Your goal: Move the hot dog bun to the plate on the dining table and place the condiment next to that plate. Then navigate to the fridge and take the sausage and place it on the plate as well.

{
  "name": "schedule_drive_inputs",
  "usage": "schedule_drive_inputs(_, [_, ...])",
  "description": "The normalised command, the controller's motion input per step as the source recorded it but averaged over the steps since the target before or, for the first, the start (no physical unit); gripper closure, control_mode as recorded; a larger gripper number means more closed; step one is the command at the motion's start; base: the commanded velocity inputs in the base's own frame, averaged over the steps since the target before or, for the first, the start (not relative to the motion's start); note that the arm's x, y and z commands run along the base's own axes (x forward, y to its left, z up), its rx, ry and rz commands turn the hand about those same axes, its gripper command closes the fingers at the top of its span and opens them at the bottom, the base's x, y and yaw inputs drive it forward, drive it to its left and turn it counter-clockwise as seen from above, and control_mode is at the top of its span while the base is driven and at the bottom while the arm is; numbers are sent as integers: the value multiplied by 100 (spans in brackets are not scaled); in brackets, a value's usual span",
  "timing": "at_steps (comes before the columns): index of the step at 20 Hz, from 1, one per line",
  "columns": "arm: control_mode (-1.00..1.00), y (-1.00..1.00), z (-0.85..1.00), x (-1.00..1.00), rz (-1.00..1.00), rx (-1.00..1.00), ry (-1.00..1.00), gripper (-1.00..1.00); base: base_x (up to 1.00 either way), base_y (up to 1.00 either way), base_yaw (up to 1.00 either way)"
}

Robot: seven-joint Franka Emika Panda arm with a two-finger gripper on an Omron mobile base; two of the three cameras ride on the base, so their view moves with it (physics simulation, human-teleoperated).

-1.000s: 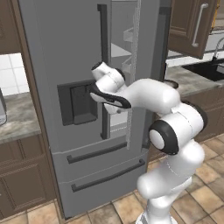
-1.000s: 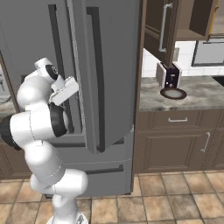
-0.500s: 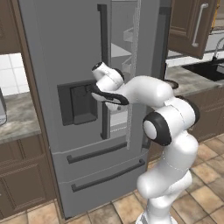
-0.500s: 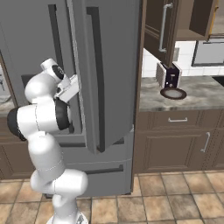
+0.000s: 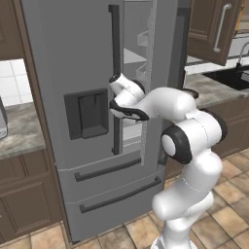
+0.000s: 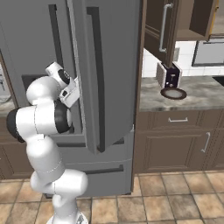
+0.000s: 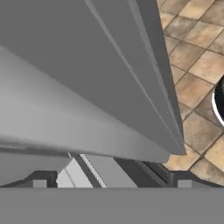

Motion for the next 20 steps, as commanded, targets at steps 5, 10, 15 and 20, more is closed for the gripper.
schedule_drive_inputs(5, [-100, -98, 0, -12, 2, 0, -2, -100, 0, 0, 0])
schedule_drive_inputs(10, [-100, -100, 3, -51, 0, 0, -4, -100, 0, 0, 0])
schedule_drive_inputs(15, [-100, -100, 13, -40, -1, 1, -1, -100, 0, 0, 0])
schedule_drive_inputs(20, [-100, -100, 19, -18, -1, 3, -2, -100, 0, 0, 0])
